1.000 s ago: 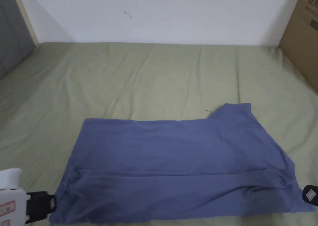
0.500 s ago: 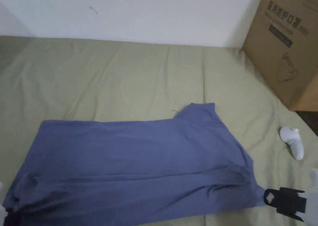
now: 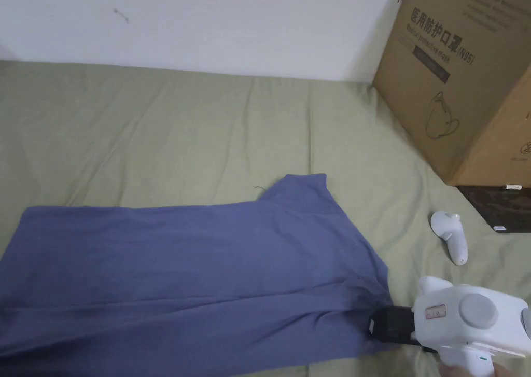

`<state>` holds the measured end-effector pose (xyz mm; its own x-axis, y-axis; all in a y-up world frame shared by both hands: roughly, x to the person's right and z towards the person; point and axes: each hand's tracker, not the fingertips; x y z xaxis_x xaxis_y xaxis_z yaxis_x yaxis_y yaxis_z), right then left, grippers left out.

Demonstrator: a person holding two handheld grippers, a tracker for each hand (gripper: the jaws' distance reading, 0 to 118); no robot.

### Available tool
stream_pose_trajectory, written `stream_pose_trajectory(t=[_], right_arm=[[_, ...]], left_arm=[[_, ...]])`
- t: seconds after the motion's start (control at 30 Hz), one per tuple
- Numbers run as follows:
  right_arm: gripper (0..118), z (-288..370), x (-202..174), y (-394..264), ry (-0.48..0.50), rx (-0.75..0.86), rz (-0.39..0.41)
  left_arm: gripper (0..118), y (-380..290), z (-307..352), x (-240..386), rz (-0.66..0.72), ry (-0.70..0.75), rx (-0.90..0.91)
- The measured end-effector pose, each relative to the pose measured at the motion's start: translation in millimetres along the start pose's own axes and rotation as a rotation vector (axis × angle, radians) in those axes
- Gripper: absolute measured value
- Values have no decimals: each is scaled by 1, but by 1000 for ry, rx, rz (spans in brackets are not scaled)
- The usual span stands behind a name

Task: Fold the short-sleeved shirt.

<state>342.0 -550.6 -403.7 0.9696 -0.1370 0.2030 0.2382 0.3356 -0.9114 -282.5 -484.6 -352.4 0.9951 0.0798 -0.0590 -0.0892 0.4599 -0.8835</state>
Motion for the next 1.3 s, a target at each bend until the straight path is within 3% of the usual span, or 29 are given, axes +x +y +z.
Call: stream_pose_trajectory(t=[0.03,0.17,0.27,0.37,0.57,0.67,0.8,0.9,0.97,1.0,1.03,1.07,1.3], right_arm=[[68,8,-3,-3,29,28,14],[3,34,-2,-9,33,54,27],[0,54,7,-13,111,94,-27],[0,76,15,-19,125,99,-57],[0,121,20,-59,136,103,-4],[0,131,29,-89,96,70,26],[0,112,48,-124,116,-33,-55],[1,94,50,-136,124,-6,-88],[19,93,47,-134,116,1,-105],[44,95,42,-132,95,9,-99],[90,98,38,-130,72,25,-80],[114,100,34,-128,54,40,-62],[116,137,-37,-92,40,208,80]], left_arm=[[0,-1,-4,-5,1,0,-3],[0,-3,0,-6,30,-4,10],[0,4,11,-9,46,-27,50],[0,8,24,-9,61,-49,66],[0,-1,44,-21,87,-70,58],[0,-19,47,-29,86,-71,5],[0,-48,32,-38,101,-93,-77],[4,-61,23,-45,160,-139,-58],[33,-62,25,-45,176,-142,-56],[56,-62,29,-43,172,-142,-47],[96,-60,32,-41,160,-146,-37],[116,-57,34,-37,143,-140,-35],[115,-21,69,2,25,-132,130]])
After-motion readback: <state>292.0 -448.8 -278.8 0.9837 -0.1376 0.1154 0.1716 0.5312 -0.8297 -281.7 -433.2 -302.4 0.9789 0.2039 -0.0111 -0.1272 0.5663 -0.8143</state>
